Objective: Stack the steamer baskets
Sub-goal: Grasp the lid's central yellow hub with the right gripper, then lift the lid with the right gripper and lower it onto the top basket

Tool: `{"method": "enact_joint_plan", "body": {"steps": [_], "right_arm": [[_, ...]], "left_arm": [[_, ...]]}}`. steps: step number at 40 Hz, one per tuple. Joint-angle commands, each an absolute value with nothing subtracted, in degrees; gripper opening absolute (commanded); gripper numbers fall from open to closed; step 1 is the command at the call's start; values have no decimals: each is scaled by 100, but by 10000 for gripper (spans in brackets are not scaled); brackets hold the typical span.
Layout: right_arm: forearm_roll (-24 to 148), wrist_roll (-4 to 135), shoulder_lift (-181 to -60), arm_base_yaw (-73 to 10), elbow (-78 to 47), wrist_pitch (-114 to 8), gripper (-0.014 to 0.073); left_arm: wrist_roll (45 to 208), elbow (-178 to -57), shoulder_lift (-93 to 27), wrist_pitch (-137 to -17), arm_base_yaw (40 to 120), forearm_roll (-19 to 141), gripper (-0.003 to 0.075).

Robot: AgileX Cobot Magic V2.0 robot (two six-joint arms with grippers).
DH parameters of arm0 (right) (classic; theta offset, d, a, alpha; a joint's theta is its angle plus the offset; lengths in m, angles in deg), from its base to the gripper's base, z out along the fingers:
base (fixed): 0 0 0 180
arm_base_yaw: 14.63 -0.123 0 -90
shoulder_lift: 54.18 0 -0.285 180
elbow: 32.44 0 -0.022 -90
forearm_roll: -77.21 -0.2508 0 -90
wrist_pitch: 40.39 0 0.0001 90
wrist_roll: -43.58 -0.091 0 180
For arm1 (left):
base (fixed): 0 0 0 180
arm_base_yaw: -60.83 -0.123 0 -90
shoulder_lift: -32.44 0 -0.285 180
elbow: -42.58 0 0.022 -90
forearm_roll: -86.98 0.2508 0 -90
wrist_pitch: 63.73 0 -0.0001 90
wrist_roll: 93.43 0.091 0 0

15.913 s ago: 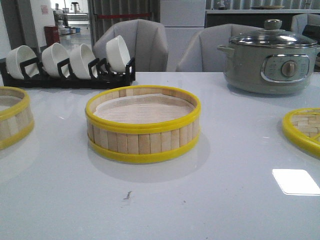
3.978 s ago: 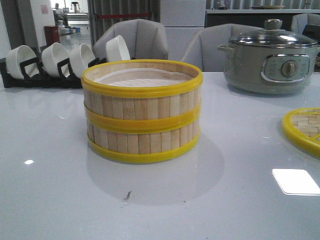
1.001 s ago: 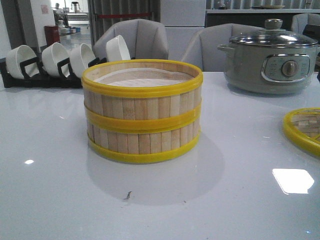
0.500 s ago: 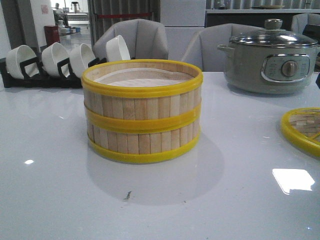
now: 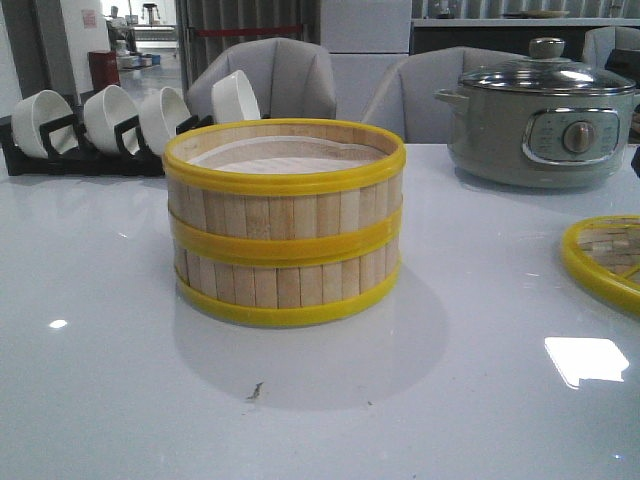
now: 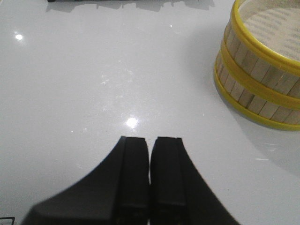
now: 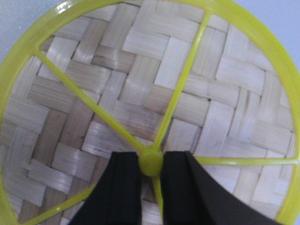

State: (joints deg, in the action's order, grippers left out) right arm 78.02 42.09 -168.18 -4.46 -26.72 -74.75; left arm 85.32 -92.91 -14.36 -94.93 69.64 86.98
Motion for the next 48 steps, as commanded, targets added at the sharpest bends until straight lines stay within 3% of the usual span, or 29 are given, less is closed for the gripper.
{"method": "enact_joint_plan", "body": {"steps": [1, 24, 48], "right_arm": [[7820, 4209, -16418, -427, -2857, -7230, 35], [7820, 4209, -15106, -992, -2902, -7117, 35], [7766, 4209, -15585, -3535, -5493, -9068, 35]], "left_arm": [[8506, -9471, -1418, -9063, 7013, 8698, 83], [8506, -9471, -1418, -9063, 7013, 8698, 83], [8506, -9471, -1418, -9063, 7013, 8698, 83]]}}
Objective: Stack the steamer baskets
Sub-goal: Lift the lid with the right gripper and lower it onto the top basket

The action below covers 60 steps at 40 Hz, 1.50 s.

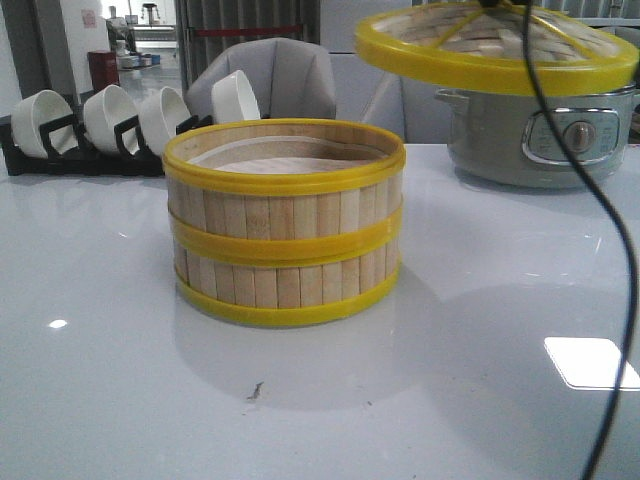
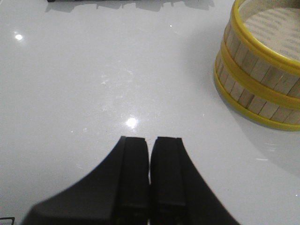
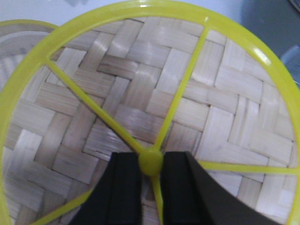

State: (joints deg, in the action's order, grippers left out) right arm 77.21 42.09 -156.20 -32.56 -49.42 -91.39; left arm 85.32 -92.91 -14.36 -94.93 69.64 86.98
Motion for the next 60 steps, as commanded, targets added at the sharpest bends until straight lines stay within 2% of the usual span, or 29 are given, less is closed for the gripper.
{"method": "enact_joint_plan", "body": {"steps": [1, 12, 23, 54, 56, 59, 60], "right_arm": [[7766, 4209, -15662, -3612, -5594, -9129, 35], [7766, 4209, -16653, -4476, -6861, -9423, 35], [7766, 4209, -17572, -4719, -7936, -9917, 35], [7767, 4214, -18065, -4730, -8052, -9847, 42], [7759, 4214, -18065, -4730, -8052, -9852, 65], [7721, 4214, -18060, -4730, -8052, -9852, 169], [7721, 4214, -18053, -4730, -8052, -9852, 230]], "left_arm": [[8506, -9471, -1418, -9063, 7013, 8698, 83], [8506, -9471, -1418, -9063, 7013, 8698, 83], [8506, -9471, -1418, -9063, 7013, 8698, 83], [8506, -9471, -1418, -9063, 7013, 8698, 83], [8506, -9471, -1418, -9063, 7013, 8698, 83], [8506, -9471, -1418, -9063, 7013, 8698, 83], [8506, -9471, -1418, -9063, 7013, 8698, 83]]}}
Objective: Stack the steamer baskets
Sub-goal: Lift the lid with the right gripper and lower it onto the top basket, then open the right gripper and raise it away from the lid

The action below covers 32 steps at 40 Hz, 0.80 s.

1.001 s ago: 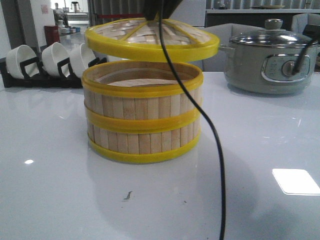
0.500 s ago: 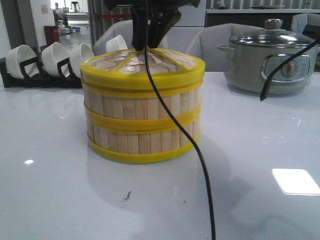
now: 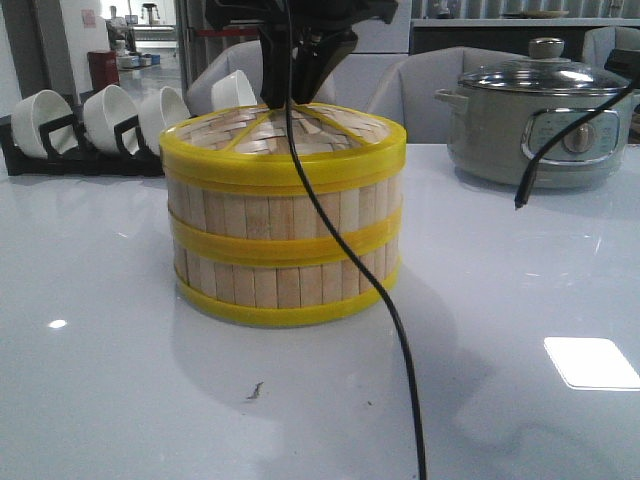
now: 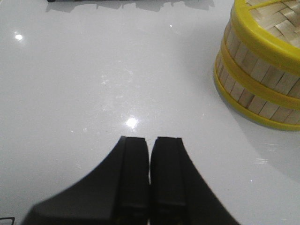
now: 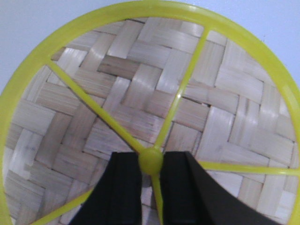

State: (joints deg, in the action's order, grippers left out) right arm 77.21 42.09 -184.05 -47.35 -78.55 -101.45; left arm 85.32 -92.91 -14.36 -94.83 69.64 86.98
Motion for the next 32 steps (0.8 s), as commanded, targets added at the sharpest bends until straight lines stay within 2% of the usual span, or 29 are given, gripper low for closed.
{"method": "enact_joint_plan", "body": {"steps": [1, 3, 6, 26, 32], "right_arm": [[7721, 4214, -18053, -4730, -8052, -9844, 277], [7721, 4214, -18032, -4730, -8052, -9850, 377], [7721, 4214, -17989, -4730, -8052, -9844, 437], [8033, 4214, -16993, -4574, -8019, -8854, 423], [8033, 4214, -16332, -4256, -7451, -8624, 423]], "left_arm": [[8506, -9471, -1418, -9063, 7013, 8698, 83], [8506, -9471, -1418, -9063, 7013, 8698, 83], [8506, -9471, -1418, -9063, 7013, 8698, 83], [8506, -9471, -1418, -9063, 7013, 8698, 83], [8506, -9471, -1418, -9063, 7013, 8698, 83]]}}
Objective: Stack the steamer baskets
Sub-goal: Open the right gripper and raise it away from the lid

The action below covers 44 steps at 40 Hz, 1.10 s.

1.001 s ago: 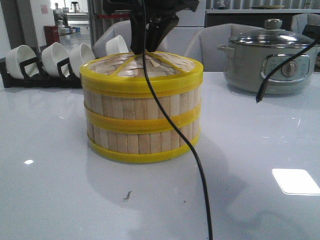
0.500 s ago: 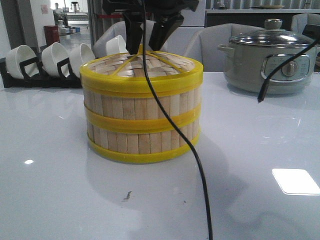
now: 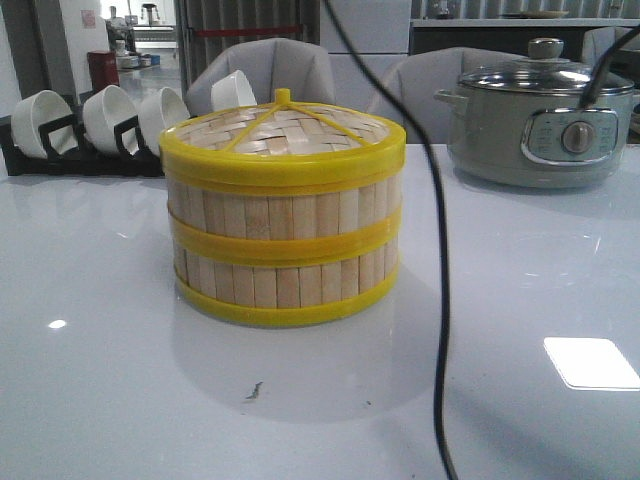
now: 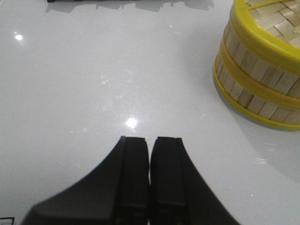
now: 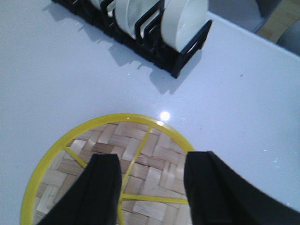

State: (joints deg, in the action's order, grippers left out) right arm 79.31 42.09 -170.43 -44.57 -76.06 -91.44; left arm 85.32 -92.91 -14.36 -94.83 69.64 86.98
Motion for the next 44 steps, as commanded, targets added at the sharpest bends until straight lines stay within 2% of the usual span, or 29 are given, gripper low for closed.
{"method": "enact_joint_plan", "body": {"steps": [1, 11, 26, 36, 44], "right_arm": [[8033, 4214, -16223, -4202, -7337, -8581, 423], [8033, 4214, -14768, -3251, -5704, -7983, 423], [8033, 4214, -12186, -1658, -2537, -6893, 423], [8033, 4214, -10362, -1258, -749, -6248, 423], [8033, 4214, -9336, -1113, 398, -6178, 423]], "left_arm": [[8506, -9471, -1418, -9063, 7013, 8698, 83], [8506, -9471, -1418, -9063, 7013, 8698, 83], [8506, -9471, -1418, -9063, 7013, 8698, 83], [8506, -9471, -1418, -9063, 7013, 8698, 83], [8506, -9471, -1418, -9063, 7013, 8698, 83]]}}
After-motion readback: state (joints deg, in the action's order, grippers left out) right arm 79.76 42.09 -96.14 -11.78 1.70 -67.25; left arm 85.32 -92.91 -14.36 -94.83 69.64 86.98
